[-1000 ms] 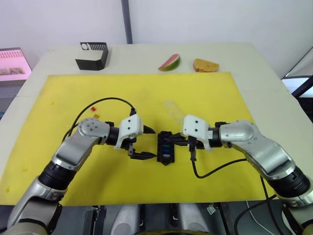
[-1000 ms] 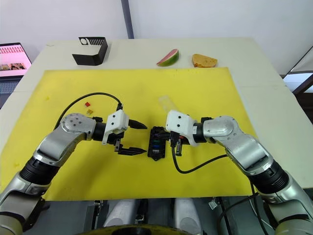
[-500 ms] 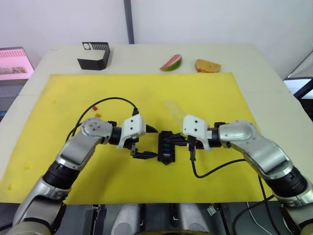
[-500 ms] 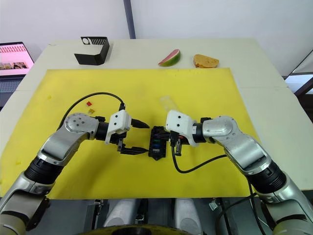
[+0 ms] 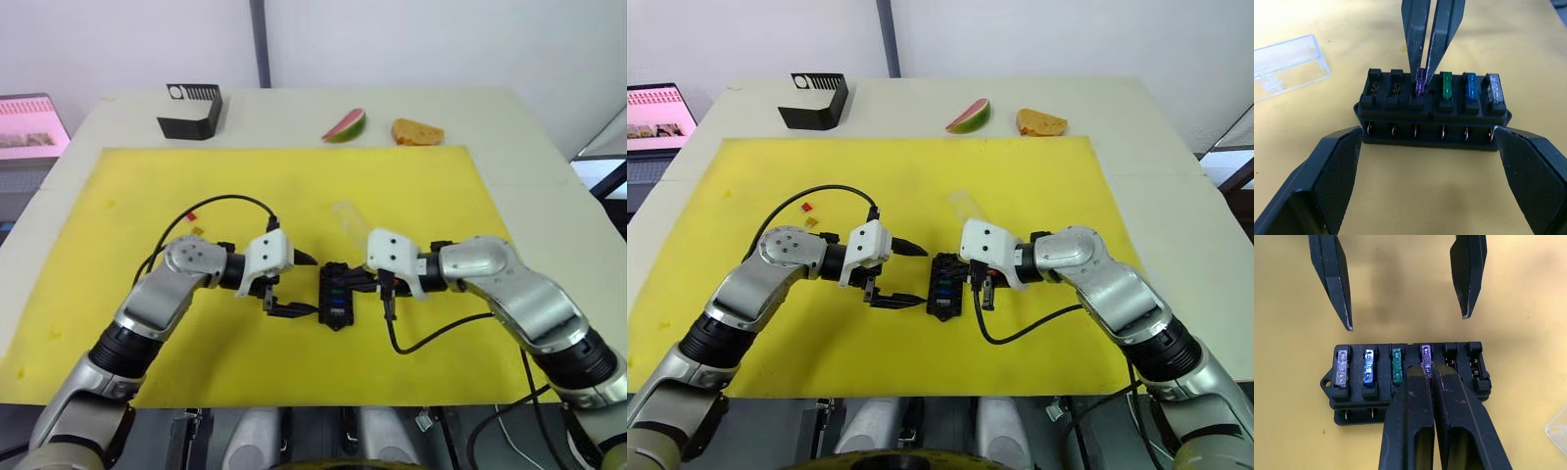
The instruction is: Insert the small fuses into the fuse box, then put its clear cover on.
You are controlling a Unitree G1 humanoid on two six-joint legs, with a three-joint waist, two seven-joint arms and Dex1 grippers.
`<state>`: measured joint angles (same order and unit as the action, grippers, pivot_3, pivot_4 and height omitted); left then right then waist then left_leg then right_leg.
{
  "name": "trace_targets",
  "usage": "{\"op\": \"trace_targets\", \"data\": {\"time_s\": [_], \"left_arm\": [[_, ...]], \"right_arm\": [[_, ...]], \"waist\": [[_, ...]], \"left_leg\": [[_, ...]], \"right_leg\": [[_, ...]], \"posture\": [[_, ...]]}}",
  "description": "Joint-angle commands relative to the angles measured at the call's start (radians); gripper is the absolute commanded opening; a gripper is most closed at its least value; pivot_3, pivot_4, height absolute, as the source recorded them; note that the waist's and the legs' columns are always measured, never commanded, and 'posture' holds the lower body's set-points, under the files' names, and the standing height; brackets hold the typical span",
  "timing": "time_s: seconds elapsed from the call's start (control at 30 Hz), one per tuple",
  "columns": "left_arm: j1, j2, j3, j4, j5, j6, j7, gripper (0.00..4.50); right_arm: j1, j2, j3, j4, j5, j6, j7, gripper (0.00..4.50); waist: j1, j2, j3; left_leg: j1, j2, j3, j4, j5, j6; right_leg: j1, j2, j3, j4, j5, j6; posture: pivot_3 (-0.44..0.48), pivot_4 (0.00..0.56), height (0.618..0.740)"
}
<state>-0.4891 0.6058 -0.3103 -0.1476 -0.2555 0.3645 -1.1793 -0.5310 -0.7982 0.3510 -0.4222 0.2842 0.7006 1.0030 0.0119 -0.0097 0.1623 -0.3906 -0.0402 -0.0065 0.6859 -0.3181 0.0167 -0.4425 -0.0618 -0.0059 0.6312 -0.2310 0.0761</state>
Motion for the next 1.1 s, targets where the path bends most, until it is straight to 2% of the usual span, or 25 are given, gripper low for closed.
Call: {"op": "trace_targets", "data": {"time_s": [0.03,0.17,0.33,0.53,0.8,1.0,1.1], "left_arm": [[-0.024,-0.008,0.001,-0.007,0.004,-0.019,-0.006,4.45],[-0.025,-0.017,0.001,-0.004,0.007,-0.022,-0.003,4.45],[-0.022,-0.018,0.007,-0.005,0.008,-0.021,-0.002,4.45],[-0.024,-0.016,0.01,-0.001,0.009,-0.022,-0.001,4.45],[-0.028,-0.017,0.009,0.001,0.011,-0.022,0.001,4.45],[-0.03,-0.019,0.008,0.006,0.012,-0.025,0.001,4.45],[-0.033,-0.024,0.006,0.008,0.013,-0.026,0.004,4.45]], "right_arm": [[-0.045,-0.01,0.001,-0.003,-0.007,0.027,0.025,0.0],[-0.089,-0.01,0.017,0.013,-0.012,0.044,0.056,0.0],[-0.128,0.008,-0.024,-0.006,0.054,0.112,0.07,0.0],[-0.132,0.0,-0.019,0.014,0.044,0.086,0.073,0.0],[-0.103,0.004,-0.017,0.06,-0.016,-0.069,0.068,0.0],[-0.09,0.001,-0.032,0.068,-0.006,-0.1,0.081,0.0],[-0.08,-0.012,-0.011,0.082,-0.061,-0.18,0.081,0.0]], "waist": [[0.0,0.0,0.0],[0.0,0.0,0.0],[0.0,0.0,0.0],[0.0,0.0,0.0],[-0.001,0.0,0.0],[0.0,0.0,0.0],[0.0,0.0,0.0]], "left_leg": [[0.0,0.0,0.0,0.0,0.0,0.0],[0.0,0.0,0.0,0.0,0.0,0.0],[0.0,0.0,0.0,0.0,0.0,0.0],[0.0,0.0,0.0,0.0,0.0,0.0],[0.0,0.0,0.0,0.0,0.002,-0.003],[0.0,0.0,0.0,0.0,0.002,-0.004],[0.0,0.0,0.0,0.0,0.002,-0.004]], "right_leg": [[0.0,0.0,0.0,0.0,0.0,0.0],[0.0,0.0,0.0,0.0,0.0,0.0],[0.0,0.0,0.0,0.0,0.0,0.0],[0.0,0.0,0.0,0.0,0.0,0.0],[0.0,0.0,0.0,0.001,0.0,0.0],[0.0,0.0,0.0,0.001,0.0,0.0],[0.0,0.0,0.0,0.001,0.0,0.0]], "posture": [[0.0,0.15,0.74],[0.0,0.15,0.74],[0.0,0.15,0.74],[0.0,0.15,0.74],[0.0,0.15,0.74],[0.0,0.15,0.74],[0.0,0.15,0.74]]}}
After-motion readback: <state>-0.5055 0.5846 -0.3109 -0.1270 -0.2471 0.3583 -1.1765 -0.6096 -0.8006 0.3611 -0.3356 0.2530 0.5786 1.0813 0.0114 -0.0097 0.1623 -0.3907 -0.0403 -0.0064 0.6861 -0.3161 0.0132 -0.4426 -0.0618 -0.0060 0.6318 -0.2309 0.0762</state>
